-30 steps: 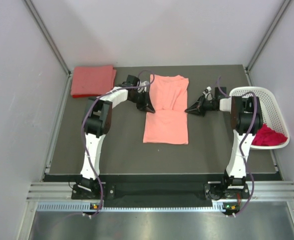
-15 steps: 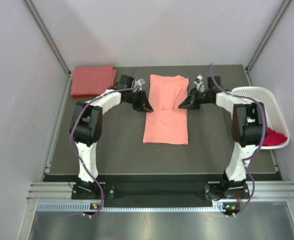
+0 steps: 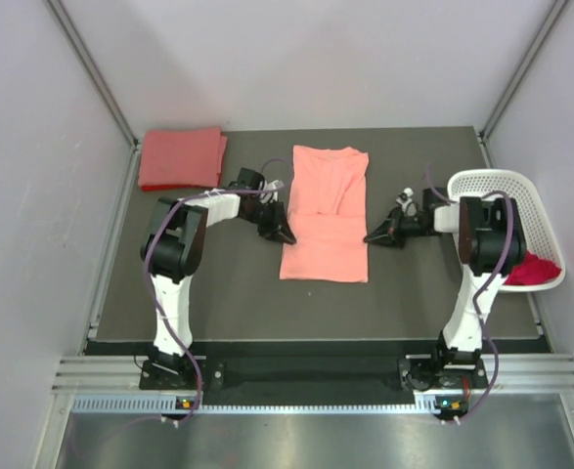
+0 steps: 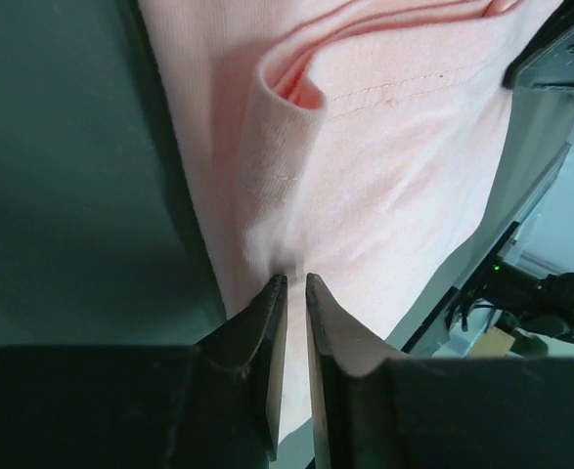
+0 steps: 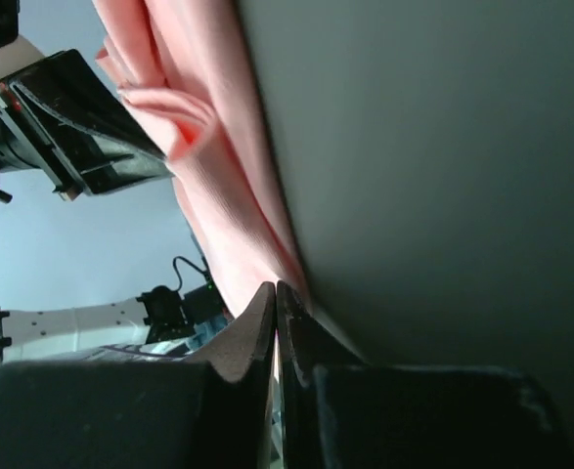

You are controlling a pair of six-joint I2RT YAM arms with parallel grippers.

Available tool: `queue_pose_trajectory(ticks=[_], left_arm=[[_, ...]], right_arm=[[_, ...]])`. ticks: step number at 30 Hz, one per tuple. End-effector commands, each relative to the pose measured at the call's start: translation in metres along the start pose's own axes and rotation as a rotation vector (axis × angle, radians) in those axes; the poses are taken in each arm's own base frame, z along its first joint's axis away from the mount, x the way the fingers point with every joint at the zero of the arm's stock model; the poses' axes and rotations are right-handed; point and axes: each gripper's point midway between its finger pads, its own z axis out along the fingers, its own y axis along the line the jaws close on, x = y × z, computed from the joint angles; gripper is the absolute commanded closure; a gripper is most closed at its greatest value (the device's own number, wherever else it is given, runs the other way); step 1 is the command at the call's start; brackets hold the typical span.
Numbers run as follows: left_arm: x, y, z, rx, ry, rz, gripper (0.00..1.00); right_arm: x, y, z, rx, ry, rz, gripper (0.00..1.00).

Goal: Fold and stack the t-shirts
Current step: Fold the tshirt

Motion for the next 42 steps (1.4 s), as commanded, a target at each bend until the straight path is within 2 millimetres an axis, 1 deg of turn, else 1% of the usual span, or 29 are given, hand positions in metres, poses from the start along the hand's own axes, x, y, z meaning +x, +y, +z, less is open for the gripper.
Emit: queue_pose_trajectory(ticks=[1,2,3,4,5,6,7,8,9,10,11,12,13,14,15,16,17,19,20,22,23,25,26,30,31,32,34,39,42], left_arm=[[-0.001,0.029,-0.010,-0.173,-0.036,0.084,0.79],[0.000,0.024,-0.021,-0.197,-0.057,0.102,0.74],[0.001,0.021,-0.027,-0.208,-0.066,0.112,0.70],[-0.002,0.008,-0.040,-0.208,-0.099,0.141,0.65],[0.005,0.006,-0.045,-0.225,-0.095,0.152,0.61],[0.006,0.003,-0.051,-0.238,-0.105,0.160,0.58],[0.009,-0.002,-0.056,-0.232,-0.105,0.165,0.55],[0.015,-0.010,-0.062,-0.221,-0.111,0.170,0.54],[0.021,-0.011,-0.063,-0.218,-0.103,0.162,0.53],[0.024,-0.020,-0.069,-0.198,-0.115,0.175,0.52],[0.040,-0.019,-0.064,-0.199,-0.087,0.175,0.51],[0.044,-0.019,-0.063,-0.200,-0.091,0.184,0.50],[0.053,-0.026,-0.061,-0.185,-0.080,0.199,0.49],[0.066,-0.020,-0.056,-0.187,-0.056,0.169,0.48],[0.073,-0.020,-0.054,-0.184,-0.046,0.157,0.48],[0.075,-0.022,-0.054,-0.177,-0.057,0.160,0.48],[0.086,-0.016,-0.052,-0.188,-0.045,0.137,0.47],[0.090,-0.015,-0.053,-0.188,-0.068,0.124,0.46],[0.097,-0.008,-0.052,-0.206,-0.067,0.094,0.46],[0.099,-0.007,-0.053,-0.206,-0.081,0.071,0.46],[0.102,-0.005,-0.052,-0.208,-0.084,0.036,0.46],[0.102,-0.006,-0.050,-0.200,-0.092,0.012,0.46],[0.105,-0.005,-0.048,-0.191,-0.096,-0.022,0.46],[0.111,0.000,-0.041,-0.187,-0.094,-0.122,0.46],[0.111,0.001,-0.040,-0.191,-0.095,-0.158,0.47],[0.111,0.003,-0.039,-0.203,-0.097,-0.176,0.47],[0.112,0.009,-0.039,-0.237,-0.115,-0.236,0.47],[0.109,0.013,-0.040,-0.256,-0.160,-0.302,0.46],[0.109,0.025,-0.043,-0.333,-0.177,-0.345,0.46]], right_arm=[[0.002,-0.037,-0.029,0.125,-0.069,-0.007,1.00],[0.012,-0.036,-0.040,0.158,-0.058,-0.006,0.99],[0.016,-0.035,-0.045,0.176,-0.059,-0.007,0.99],[0.018,-0.039,-0.049,0.225,-0.073,-0.010,0.97],[0.027,-0.033,-0.058,0.259,-0.078,-0.009,0.96],[0.030,-0.029,-0.061,0.279,-0.081,-0.036,0.95],[0.033,-0.029,-0.064,0.311,-0.086,-0.050,0.87],[0.039,-0.022,-0.071,0.339,-0.089,-0.072,0.79],[0.044,-0.020,-0.070,0.371,-0.076,-0.115,0.72],[0.045,-0.020,-0.073,0.413,-0.080,-0.145,0.61],[0.046,-0.012,-0.075,0.417,-0.085,-0.181,0.57],[0.051,-0.010,-0.074,0.424,-0.073,-0.201,0.52],[0.052,-0.006,-0.077,0.421,-0.084,-0.215,0.45],[0.063,-0.003,-0.070,0.417,-0.054,-0.237,0.43],[0.067,-0.002,-0.067,0.411,-0.051,-0.247,0.40],[0.070,0.001,-0.067,0.398,-0.052,-0.260,0.37],[0.078,-0.004,-0.065,0.397,-0.038,-0.255,0.37],[0.085,-0.004,-0.059,0.383,-0.035,-0.273,0.37],[0.095,-0.010,-0.056,0.380,-0.015,-0.262,0.37],[0.106,-0.009,-0.046,0.353,0.005,-0.257,0.38],[0.111,-0.013,-0.042,0.347,0.007,-0.258,0.38],[0.116,-0.012,-0.039,0.335,0.001,-0.249,0.40],[0.119,-0.016,-0.037,0.328,-0.006,-0.243,0.40],[0.123,-0.022,-0.034,0.318,-0.035,-0.187,0.44],[0.126,-0.029,-0.034,0.332,-0.041,-0.164,0.46],[0.122,-0.026,-0.031,0.318,-0.066,-0.144,0.47],[0.122,-0.030,-0.029,0.319,-0.082,-0.111,0.50],[0.118,-0.033,-0.027,0.327,-0.125,-0.041,0.51],[0.116,-0.033,-0.029,0.339,-0.140,-0.036,0.52]])
